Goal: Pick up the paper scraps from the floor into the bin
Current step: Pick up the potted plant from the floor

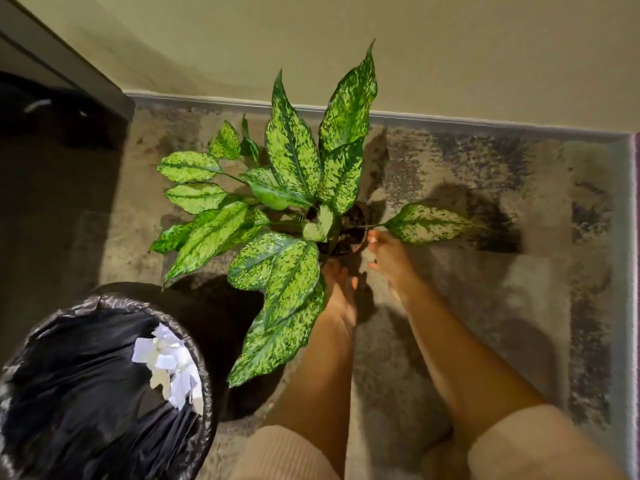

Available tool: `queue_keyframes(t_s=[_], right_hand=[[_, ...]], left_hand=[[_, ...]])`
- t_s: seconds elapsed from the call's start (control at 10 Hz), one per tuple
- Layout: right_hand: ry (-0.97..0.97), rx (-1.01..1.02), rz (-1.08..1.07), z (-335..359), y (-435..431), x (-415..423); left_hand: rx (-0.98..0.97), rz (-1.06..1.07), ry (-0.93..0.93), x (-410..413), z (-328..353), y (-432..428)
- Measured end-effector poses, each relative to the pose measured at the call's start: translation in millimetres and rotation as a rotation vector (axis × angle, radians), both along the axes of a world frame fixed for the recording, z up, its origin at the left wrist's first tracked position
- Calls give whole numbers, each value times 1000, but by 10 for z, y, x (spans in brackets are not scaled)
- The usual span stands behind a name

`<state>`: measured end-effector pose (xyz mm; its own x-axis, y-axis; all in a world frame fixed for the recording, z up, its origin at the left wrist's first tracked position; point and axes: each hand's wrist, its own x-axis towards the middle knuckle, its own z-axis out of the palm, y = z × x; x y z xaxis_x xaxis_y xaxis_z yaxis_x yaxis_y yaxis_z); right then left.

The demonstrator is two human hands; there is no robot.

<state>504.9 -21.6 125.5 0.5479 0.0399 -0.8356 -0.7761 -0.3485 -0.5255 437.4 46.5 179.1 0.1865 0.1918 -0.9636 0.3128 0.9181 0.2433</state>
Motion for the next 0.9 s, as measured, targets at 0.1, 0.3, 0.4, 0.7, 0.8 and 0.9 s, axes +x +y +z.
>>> queue_keyframes(t_s=[0.1, 0.3, 0.4, 0.7, 0.8, 0.9], right_hand=[[9, -16, 87, -146, 15, 115], [-66, 52, 98, -394, 188, 415], [-36, 11, 159, -656, 186, 593], [55, 265, 90, -599, -187, 646], [53, 290, 112, -496, -447, 651], [31, 267, 72, -496, -725, 655]], left_hand=[[60, 8, 19, 102, -84, 30], [145, 134, 22, 127, -362, 122], [227, 298, -47, 147, -455, 127], [342, 179, -69, 145, -551, 118], [357, 11, -105, 179, -538, -74], [392, -107, -103, 210, -558, -286]])
